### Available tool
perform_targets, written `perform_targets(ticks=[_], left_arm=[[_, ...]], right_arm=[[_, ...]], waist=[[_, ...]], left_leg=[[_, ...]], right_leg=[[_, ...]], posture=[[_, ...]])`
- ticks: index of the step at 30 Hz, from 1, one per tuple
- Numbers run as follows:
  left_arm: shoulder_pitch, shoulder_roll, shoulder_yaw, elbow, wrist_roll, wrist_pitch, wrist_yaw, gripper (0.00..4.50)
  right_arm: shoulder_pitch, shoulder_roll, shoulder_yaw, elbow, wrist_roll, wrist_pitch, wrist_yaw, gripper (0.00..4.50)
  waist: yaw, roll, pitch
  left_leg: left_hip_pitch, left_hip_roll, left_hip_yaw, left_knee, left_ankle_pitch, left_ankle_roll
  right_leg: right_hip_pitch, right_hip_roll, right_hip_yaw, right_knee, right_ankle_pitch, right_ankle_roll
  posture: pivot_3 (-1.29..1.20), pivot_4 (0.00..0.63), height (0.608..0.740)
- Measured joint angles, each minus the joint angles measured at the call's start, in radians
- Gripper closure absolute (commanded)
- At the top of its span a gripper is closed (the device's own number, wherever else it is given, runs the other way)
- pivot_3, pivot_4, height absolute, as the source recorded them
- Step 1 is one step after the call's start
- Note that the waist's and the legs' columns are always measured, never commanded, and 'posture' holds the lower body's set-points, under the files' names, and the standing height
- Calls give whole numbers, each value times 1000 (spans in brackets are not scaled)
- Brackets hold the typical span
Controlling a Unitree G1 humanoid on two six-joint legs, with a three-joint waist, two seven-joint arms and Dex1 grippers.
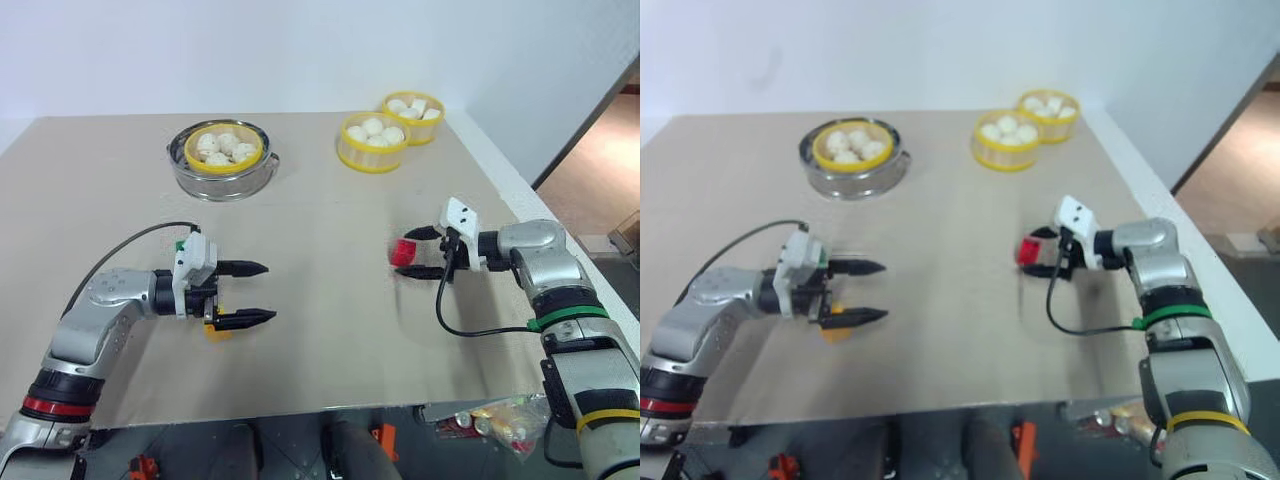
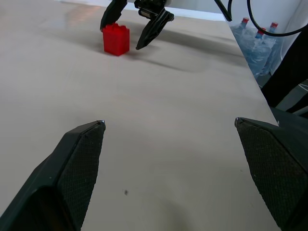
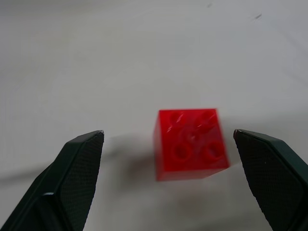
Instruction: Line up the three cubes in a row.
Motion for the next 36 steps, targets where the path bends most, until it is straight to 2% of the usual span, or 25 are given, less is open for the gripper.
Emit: perform_targets(ticks=[9,22,25,30,36], left_arm=[[36,0,5,-45,2,-10,37,0],[45,0,13,-58,8,-8,59,0],[36,4,58,-59,-7,17,89,0],[68,29,109,-61,-18,29,100,0],[127,43,143,-59,-13,12,96,0]], right_arm=[[-81,37,-5,116,-18,4,5,3237],[-94,53,-9,109,-19,41,22,3285],[-129,111,22,1,-18,163,65,3285],[-165,195,63,-154,-7,275,110,3285],[-163,280,141,-162,-35,248,116,3285]], waist=[[-4,0,0],[-5,1,0],[-15,1,1],[-11,1,1],[-5,1,1]], left_leg=[[0,0,1,3,1,0],[0,0,1,3,1,0],[1,1,0,3,1,0],[2,1,-1,3,1,0],[2,1,-1,3,1,0]], right_leg=[[1,0,2,0,1,-2],[0,0,3,0,1,-2],[-2,4,6,3,5,1],[-3,4,3,11,0,-3],[-4,3,3,12,-2,-5]], posture=[[0,150,740],[0,150,740],[0,150,740],[0,150,740],[0,150,740]])
